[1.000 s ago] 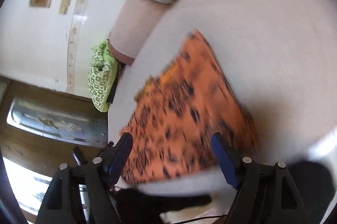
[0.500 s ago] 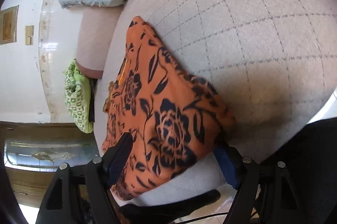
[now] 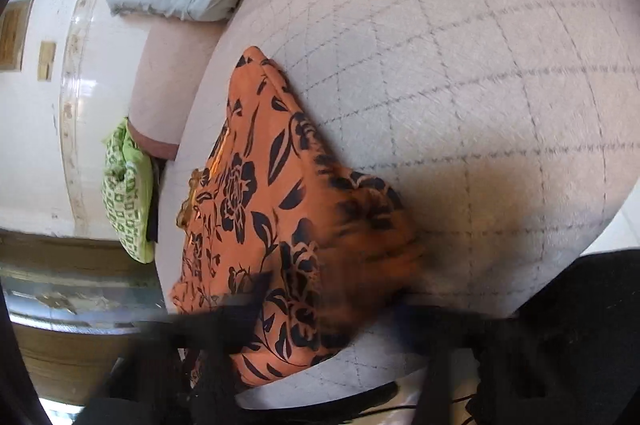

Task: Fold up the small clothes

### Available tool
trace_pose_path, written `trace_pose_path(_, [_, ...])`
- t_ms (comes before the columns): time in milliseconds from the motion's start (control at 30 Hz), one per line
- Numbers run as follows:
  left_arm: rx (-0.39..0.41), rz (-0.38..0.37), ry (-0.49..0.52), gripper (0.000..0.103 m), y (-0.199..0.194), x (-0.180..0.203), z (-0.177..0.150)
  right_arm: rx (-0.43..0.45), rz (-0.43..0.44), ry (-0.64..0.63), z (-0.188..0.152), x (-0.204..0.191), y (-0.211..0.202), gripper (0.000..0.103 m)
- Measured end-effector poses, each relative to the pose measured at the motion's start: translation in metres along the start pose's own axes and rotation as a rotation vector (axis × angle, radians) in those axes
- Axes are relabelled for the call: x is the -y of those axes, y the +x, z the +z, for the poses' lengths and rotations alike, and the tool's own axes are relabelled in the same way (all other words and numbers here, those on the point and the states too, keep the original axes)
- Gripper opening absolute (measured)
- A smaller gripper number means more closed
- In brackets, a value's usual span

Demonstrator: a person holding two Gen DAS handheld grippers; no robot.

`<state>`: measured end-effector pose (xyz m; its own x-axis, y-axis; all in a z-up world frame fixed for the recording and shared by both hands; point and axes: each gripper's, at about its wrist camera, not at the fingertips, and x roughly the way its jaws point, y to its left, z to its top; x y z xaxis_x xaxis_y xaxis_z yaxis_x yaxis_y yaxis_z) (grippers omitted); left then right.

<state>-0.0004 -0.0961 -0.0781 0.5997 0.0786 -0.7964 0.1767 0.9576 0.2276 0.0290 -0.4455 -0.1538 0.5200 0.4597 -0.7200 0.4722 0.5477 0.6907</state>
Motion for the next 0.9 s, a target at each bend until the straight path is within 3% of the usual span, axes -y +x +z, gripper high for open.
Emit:
trace_pose_path(100, [0.066, 0.024, 0.027, 0.07, -0.018, -0.001, -0.005, -0.031, -0.064, -0.071, 0.002, -0.009, 0.004, 0.019])
trace_pose_path(167, [-0.039, 0.059, 0.14, 0.07, 0.005, 0.014, -0.017, -0.018, -0.071, -0.069, 0.001, -0.011, 0.001, 0.021])
trace_pose_path(267, [-0.007, 0.081, 0.149, 0.07, 0.007, 0.02, -0.023, -0.026, -0.067, -0.04, 0.003, -0.007, 0.006, 0.028])
trace_pose_path(333, [-0.016, 0.063, 0.148, 0.068, 0.003, 0.02, -0.019, -0.042, -0.055, -0.055, 0.004, -0.009, 0.012, 0.026])
trace_pose_path(400, [-0.012, 0.026, 0.118, 0.068, 0.002, 0.013, -0.022, -0.037, -0.051, -0.075, 0.004, -0.014, 0.011, 0.014])
trace_pose_path(533, [0.004, -0.061, -0.028, 0.068, -0.004, -0.017, -0.022, 0.037, -0.055, -0.276, -0.011, -0.07, -0.012, 0.012])
trace_pose_path(633, [0.093, -0.081, -0.195, 0.068, -0.034, -0.067, -0.024, 0.075, -0.033, -0.484, -0.039, -0.138, -0.027, 0.012])
trace_pose_path(733, [0.172, -0.045, -0.372, 0.068, -0.064, -0.127, -0.036, 0.077, 0.017, -0.676, -0.082, -0.203, -0.025, 0.012])
trace_pose_path(900, [0.222, 0.068, -0.651, 0.068, -0.101, -0.22, -0.08, -0.035, 0.087, -0.889, -0.165, -0.275, 0.022, 0.012])
